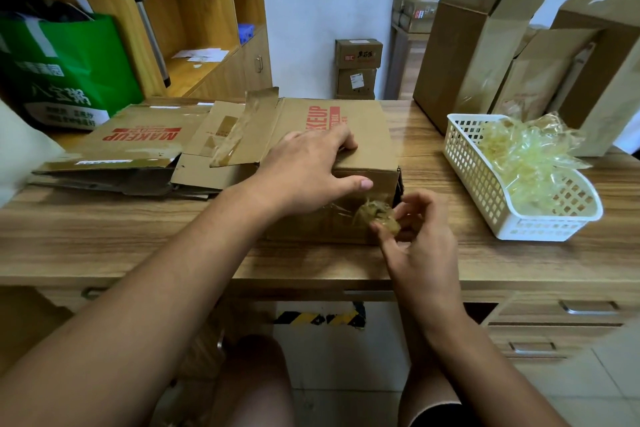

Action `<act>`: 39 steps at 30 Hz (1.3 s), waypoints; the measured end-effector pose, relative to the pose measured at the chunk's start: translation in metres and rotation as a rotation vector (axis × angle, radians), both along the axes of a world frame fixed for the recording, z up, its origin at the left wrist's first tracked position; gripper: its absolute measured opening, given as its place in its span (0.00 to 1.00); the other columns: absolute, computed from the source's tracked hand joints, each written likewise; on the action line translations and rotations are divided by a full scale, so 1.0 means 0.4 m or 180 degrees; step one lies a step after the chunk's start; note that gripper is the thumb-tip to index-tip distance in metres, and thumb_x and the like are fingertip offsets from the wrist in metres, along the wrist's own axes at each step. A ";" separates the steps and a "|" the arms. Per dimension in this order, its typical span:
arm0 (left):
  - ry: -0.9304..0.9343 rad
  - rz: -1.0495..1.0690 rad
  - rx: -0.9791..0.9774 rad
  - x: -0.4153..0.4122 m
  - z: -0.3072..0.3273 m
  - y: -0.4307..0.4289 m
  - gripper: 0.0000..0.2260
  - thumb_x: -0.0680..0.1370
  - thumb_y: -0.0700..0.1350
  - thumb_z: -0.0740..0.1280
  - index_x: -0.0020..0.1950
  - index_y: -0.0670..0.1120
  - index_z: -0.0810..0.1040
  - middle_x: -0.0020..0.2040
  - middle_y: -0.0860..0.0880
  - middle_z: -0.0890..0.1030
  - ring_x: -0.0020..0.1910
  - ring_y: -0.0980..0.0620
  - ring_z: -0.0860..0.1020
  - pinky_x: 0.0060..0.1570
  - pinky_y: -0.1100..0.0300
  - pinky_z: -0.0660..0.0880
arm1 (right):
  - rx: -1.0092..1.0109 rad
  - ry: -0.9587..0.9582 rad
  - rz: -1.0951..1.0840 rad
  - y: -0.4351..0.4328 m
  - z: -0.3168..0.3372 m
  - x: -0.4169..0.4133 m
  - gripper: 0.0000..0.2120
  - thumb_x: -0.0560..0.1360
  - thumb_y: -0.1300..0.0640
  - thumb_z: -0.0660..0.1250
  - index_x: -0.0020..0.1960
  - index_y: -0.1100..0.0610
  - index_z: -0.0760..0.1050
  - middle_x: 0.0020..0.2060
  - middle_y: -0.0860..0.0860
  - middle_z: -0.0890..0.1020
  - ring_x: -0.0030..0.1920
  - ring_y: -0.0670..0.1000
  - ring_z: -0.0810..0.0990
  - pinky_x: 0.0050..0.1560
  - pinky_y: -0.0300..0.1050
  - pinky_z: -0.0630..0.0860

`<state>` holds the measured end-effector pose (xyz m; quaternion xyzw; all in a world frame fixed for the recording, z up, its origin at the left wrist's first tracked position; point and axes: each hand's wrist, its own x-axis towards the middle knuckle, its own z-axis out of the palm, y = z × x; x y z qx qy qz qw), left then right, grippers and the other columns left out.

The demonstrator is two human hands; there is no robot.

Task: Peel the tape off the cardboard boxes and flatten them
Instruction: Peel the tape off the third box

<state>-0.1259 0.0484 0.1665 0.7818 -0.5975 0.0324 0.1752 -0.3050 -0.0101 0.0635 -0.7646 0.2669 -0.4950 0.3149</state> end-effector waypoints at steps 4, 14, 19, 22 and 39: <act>-0.0002 0.0017 -0.0010 0.000 -0.002 -0.003 0.27 0.73 0.69 0.67 0.66 0.58 0.69 0.70 0.54 0.75 0.66 0.48 0.72 0.62 0.53 0.65 | -0.0202 -0.0295 0.0142 -0.006 -0.002 -0.005 0.25 0.74 0.70 0.73 0.55 0.43 0.68 0.51 0.48 0.75 0.51 0.43 0.81 0.48 0.32 0.80; -0.0050 0.0016 -0.0099 -0.007 -0.001 -0.009 0.27 0.72 0.70 0.66 0.65 0.57 0.70 0.69 0.54 0.76 0.65 0.48 0.73 0.63 0.51 0.66 | -0.0575 0.0142 -0.0528 0.022 -0.006 0.007 0.26 0.70 0.47 0.78 0.64 0.55 0.76 0.58 0.52 0.70 0.56 0.45 0.73 0.56 0.31 0.72; -0.0096 0.0067 -0.0194 -0.024 -0.001 -0.010 0.26 0.73 0.68 0.67 0.65 0.55 0.71 0.65 0.52 0.78 0.63 0.47 0.74 0.61 0.52 0.66 | -0.0661 0.0228 -0.0754 0.019 -0.001 0.041 0.31 0.70 0.55 0.80 0.70 0.59 0.74 0.59 0.57 0.71 0.61 0.55 0.74 0.62 0.47 0.74; 0.0068 -0.0069 -0.0006 -0.008 0.011 -0.003 0.26 0.75 0.64 0.68 0.70 0.56 0.70 0.70 0.51 0.76 0.67 0.46 0.73 0.65 0.52 0.68 | -0.0758 0.0006 -0.0718 0.010 -0.006 0.044 0.26 0.73 0.64 0.75 0.70 0.62 0.74 0.59 0.58 0.74 0.60 0.53 0.75 0.61 0.46 0.76; 0.0448 -0.0563 0.0094 0.038 0.017 0.018 0.23 0.81 0.53 0.67 0.76 0.62 0.68 0.77 0.63 0.64 0.77 0.60 0.60 0.75 0.61 0.53 | -0.0444 -0.0717 -0.0416 0.001 -0.036 0.020 0.13 0.75 0.70 0.68 0.57 0.58 0.79 0.48 0.46 0.82 0.50 0.41 0.81 0.55 0.33 0.75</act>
